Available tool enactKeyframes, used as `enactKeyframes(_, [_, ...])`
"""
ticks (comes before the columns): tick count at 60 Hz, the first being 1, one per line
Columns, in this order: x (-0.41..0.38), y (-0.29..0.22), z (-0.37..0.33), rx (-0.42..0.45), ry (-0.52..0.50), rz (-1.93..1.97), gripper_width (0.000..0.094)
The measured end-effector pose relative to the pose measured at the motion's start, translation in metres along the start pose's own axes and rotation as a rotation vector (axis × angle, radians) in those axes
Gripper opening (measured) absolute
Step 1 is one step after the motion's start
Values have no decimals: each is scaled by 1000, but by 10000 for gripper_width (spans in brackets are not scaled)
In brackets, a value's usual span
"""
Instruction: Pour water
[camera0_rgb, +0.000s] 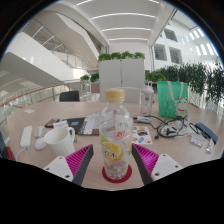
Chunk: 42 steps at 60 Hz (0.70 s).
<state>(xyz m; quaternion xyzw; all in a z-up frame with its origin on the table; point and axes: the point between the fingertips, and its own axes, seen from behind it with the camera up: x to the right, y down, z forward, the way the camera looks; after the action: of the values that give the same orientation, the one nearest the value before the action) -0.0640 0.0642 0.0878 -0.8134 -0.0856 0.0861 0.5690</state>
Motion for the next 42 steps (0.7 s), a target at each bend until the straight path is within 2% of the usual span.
enactKeyframes(7, [-14,-2,-49,-52,62,81,837])
enactKeyframes(21, [-44,-46,-187,-24,218,147,838])
enactKeyframes(33, [-52,-65,-259,10,214,165,834])
enactKeyframes(42, [-56,-59,-296,10,141,139,835])
